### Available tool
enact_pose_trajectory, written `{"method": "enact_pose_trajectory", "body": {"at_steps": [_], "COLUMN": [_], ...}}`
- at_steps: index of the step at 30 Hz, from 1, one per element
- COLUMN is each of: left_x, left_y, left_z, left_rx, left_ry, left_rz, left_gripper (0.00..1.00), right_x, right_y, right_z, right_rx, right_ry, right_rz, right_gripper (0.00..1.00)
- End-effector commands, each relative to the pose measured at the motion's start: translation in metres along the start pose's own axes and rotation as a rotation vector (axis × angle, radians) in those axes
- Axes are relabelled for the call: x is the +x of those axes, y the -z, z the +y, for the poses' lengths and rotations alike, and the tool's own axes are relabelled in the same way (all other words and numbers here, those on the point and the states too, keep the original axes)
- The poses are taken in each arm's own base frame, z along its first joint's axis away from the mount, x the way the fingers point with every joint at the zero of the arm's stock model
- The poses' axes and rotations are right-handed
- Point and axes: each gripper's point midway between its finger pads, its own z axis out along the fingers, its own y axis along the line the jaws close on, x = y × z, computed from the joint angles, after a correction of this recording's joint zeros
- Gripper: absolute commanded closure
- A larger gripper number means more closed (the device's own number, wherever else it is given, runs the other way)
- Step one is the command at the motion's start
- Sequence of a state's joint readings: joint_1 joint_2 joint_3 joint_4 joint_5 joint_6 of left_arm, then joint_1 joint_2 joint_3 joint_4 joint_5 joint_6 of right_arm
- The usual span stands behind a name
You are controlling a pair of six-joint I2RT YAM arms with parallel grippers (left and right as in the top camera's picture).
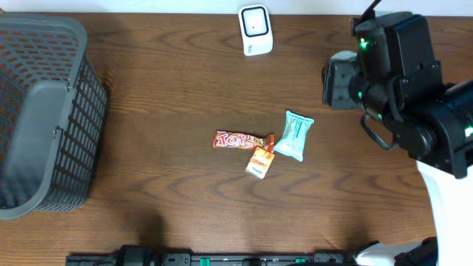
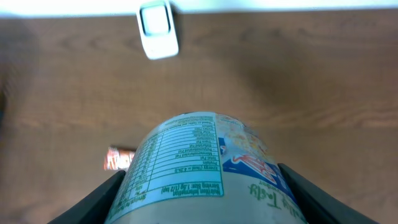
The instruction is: Scan the item barcode
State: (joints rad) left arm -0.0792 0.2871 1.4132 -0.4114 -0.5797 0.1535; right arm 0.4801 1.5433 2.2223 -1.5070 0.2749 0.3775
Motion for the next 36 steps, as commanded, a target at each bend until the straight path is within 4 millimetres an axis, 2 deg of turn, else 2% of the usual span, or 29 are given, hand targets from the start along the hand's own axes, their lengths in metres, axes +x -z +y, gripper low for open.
{"method": "enact_pose_trajectory", "body": {"at_steps": [1,4,11,16,24,27,32,36], "left_x": [-0.001,-0.001,-0.001,-0.001,-0.001,-0.001,-0.001,-0.001], "left_y": [0.002,0.002,0.002,0.002,0.002,0.002,0.002,0.002], "left_z": [0.003,0.003,0.003,0.003,0.003,0.003,0.003,0.003], "left_rx": [-0.013,-0.013,-0.013,-0.013,-0.013,-0.013,-0.013,-0.013], "left_ry": [0.008,0.007,0.006,0.005,0.005,0.005,0.005,0.005], "left_rz": [-0.007,-0.006,-0.004,-0.004,-0.004,-0.004,-0.004,-0.004], "left_gripper": [0.02,0.02,0.02,0.02,0.02,0.02,0.02,0.02], "right_x": [-0.016,-0.016,-0.001,0.008,0.019,0.021,0.017,0.008], "right_y": [-0.022,-0.047,-0.12,-0.165,-0.205,-0.228,-0.256,-0.267], "right_z": [0.002,0.01,0.028,0.053,0.055,0.052,0.061,0.067], "right_rx": [0.048,0.044,0.03,-0.071,-0.068,-0.048,-0.047,-0.055], "right_ry": [0.034,0.062,0.1,0.132,0.119,0.155,0.213,0.218], "right_rz": [-0.059,-0.067,-0.085,-0.147,-0.199,-0.188,-0.223,-0.273], "right_gripper": [0.64,0.64,0.64,0.63,0.66,0.67,0.66,0.66]}}
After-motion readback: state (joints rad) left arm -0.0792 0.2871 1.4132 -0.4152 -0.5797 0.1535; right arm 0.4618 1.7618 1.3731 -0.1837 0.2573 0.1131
